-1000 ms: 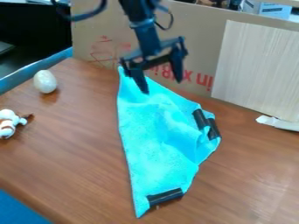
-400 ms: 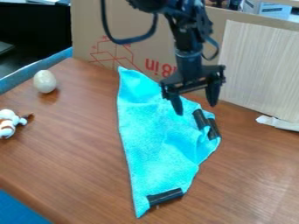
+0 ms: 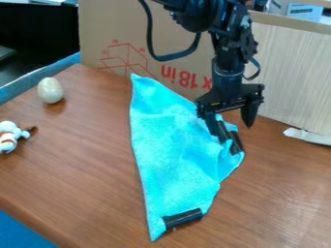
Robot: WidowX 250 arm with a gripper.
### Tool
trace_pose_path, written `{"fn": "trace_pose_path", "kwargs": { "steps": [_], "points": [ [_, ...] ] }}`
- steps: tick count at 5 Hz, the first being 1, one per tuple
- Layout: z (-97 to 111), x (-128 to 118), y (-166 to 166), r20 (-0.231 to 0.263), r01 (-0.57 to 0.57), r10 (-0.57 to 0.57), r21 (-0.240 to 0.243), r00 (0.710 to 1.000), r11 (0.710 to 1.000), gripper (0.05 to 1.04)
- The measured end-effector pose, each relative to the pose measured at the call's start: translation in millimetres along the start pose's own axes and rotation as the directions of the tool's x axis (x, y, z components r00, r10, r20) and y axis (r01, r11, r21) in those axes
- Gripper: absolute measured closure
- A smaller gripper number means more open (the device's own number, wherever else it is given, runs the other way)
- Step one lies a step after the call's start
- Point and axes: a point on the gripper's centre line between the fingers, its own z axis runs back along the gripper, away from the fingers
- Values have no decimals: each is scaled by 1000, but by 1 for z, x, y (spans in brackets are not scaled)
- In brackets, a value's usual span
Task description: Unfold the cloth from right to left
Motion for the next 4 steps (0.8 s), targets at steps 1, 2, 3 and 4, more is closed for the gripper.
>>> {"fn": "trace_pose_path", "kwargs": {
  "steps": [1, 2, 3, 4],
  "points": [
    [-9, 1, 3, 7, -2, 1, 17, 1000, 1000, 82],
    [-9, 2, 2, 16, 6, -6, 9, 1000, 1000, 82],
    [-12, 1, 3, 11, 22, -22, 7, 1000, 1000, 123],
    [-13, 5, 7, 8, 23, -23, 5, 1000, 1000, 400]
  ]
}}
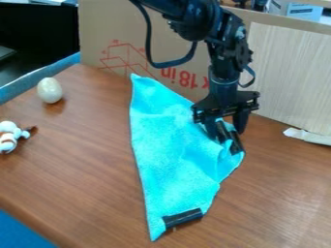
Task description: Unfold the cloth from right to left
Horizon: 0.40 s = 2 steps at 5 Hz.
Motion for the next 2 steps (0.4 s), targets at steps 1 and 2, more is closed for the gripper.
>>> {"fn": "trace_pose_path", "kwargs": {
  "steps": [1, 2],
  "points": [
    [-4, 2, 3, -8, -1, 1, 1, 1000, 1000, 705],
    [-4, 3, 5, -19, 1, -1, -5, 1000, 1000, 911]
  ]
}}
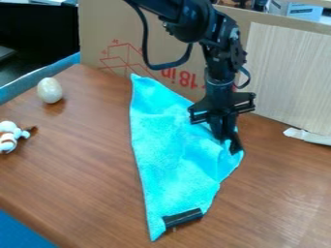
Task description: Unfold the cloth from right to left
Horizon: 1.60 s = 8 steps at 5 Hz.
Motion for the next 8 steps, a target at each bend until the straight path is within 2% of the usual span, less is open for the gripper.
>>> {"fn": "trace_pose_path", "kwargs": {
  "steps": [1, 2, 3, 5, 6, 8],
  "points": [
    [-2, 1, 4, -7, 2, -2, -3, 1000, 1000, 1009],
    [1, 2, 11, -35, 1, -2, -17, 999, 1000, 1026],
    [18, 10, 31, -86, -11, 6, -60, 996, 998, 1028],
    [63, 42, 85, -140, -18, -12, -208, 990, 978, 1028],
    [71, 57, 120, -156, -8, -30, -236, 987, 972, 1028],
    [53, 71, 191, -124, 28, -55, -211, 991, 977, 1028]
  ]
}}
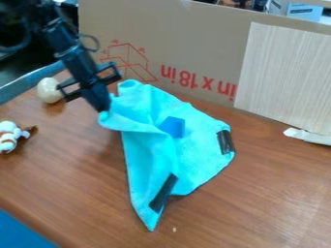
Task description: Unfold the cloth from right to left
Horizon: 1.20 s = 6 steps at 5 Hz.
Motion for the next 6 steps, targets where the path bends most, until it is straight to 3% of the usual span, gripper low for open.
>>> {"fn": "trace_pose_path", "kwargs": {
  "steps": [2, 3, 5, 6],
  "points": [
    [13, -20, 77, -28, 22, -23, -41, 999, 999, 1028],
    [26, -24, 104, -11, 53, -54, -65, 998, 996, 1028],
    [35, -24, 117, 36, 88, -85, -110, 996, 990, 1028],
    [39, -24, 116, 106, 128, -120, -71, 987, 989, 1005]
  ]
}}
